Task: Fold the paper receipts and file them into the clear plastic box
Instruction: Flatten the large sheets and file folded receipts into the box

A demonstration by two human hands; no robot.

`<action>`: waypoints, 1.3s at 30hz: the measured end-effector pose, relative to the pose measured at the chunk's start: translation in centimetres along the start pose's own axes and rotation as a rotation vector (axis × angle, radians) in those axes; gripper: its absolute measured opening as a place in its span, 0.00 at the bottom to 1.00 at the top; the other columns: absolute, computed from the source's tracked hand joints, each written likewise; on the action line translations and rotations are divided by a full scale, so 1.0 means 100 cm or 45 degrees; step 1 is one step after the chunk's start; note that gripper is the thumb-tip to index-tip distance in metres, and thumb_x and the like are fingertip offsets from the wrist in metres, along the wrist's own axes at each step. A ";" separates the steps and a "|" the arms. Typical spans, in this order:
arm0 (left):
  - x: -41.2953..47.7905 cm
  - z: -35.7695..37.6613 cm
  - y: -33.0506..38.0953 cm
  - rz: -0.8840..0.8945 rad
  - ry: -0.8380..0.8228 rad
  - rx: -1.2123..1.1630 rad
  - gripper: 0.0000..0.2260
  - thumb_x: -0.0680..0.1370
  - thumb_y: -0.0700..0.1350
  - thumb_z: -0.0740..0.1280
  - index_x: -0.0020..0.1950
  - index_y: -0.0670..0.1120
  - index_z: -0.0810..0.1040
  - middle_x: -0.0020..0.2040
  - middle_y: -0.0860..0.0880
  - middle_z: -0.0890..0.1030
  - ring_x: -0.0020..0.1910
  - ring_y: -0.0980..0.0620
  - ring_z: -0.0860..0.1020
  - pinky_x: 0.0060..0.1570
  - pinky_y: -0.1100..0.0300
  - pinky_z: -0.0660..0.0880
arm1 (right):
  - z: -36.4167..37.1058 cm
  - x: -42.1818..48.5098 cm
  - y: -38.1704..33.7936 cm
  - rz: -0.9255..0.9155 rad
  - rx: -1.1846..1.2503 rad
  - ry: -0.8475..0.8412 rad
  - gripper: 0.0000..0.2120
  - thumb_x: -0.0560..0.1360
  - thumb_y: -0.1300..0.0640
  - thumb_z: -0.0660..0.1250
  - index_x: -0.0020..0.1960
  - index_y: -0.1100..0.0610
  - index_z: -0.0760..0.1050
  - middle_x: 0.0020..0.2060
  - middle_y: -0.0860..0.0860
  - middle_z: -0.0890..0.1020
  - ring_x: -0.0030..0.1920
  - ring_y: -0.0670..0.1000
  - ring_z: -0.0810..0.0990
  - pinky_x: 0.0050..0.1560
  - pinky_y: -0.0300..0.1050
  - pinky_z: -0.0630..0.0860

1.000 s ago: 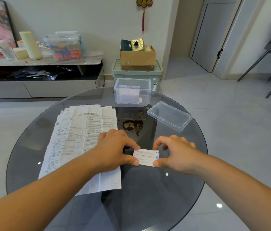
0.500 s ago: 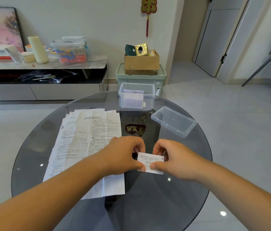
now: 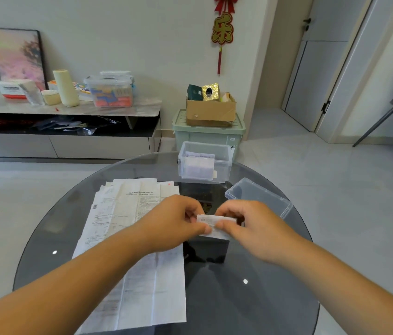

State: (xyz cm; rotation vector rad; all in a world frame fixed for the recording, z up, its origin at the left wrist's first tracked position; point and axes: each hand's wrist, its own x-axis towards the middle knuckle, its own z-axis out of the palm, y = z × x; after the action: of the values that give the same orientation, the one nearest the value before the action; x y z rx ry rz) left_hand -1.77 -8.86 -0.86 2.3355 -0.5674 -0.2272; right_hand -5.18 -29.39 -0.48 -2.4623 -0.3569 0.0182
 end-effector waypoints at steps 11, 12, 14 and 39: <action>0.127 -0.067 -0.028 0.125 0.281 0.505 0.30 0.76 0.63 0.69 0.75 0.53 0.68 0.71 0.52 0.72 0.69 0.51 0.71 0.70 0.50 0.68 | -0.048 0.153 0.023 0.014 0.184 0.434 0.06 0.78 0.52 0.70 0.43 0.49 0.83 0.36 0.43 0.81 0.40 0.47 0.77 0.40 0.36 0.71; 0.138 -0.069 -0.034 0.119 0.262 0.664 0.33 0.76 0.65 0.67 0.76 0.53 0.65 0.74 0.51 0.70 0.71 0.50 0.68 0.72 0.47 0.64 | -0.050 0.167 0.028 0.031 0.200 0.463 0.06 0.78 0.53 0.70 0.43 0.49 0.83 0.37 0.44 0.82 0.41 0.47 0.78 0.41 0.38 0.72; 0.154 -0.071 -0.042 0.144 0.194 0.895 0.35 0.76 0.68 0.63 0.78 0.53 0.63 0.76 0.51 0.67 0.74 0.48 0.65 0.75 0.46 0.57 | -0.050 0.191 0.035 0.044 0.186 0.489 0.07 0.79 0.54 0.69 0.44 0.49 0.83 0.38 0.44 0.82 0.40 0.46 0.77 0.41 0.40 0.71; 0.193 -0.048 -0.046 0.145 -0.133 1.155 0.36 0.72 0.69 0.68 0.72 0.51 0.63 0.66 0.49 0.74 0.65 0.46 0.70 0.69 0.45 0.57 | -0.018 0.247 0.054 0.040 -0.160 0.456 0.07 0.76 0.56 0.72 0.39 0.48 0.80 0.38 0.44 0.82 0.41 0.46 0.78 0.44 0.44 0.76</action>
State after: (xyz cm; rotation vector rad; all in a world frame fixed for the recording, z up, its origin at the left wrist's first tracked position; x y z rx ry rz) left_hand 18.45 -11.83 -0.50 3.1519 -1.0055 -0.0295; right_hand 20.19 -28.18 -0.48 -2.5291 -0.1659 -0.4383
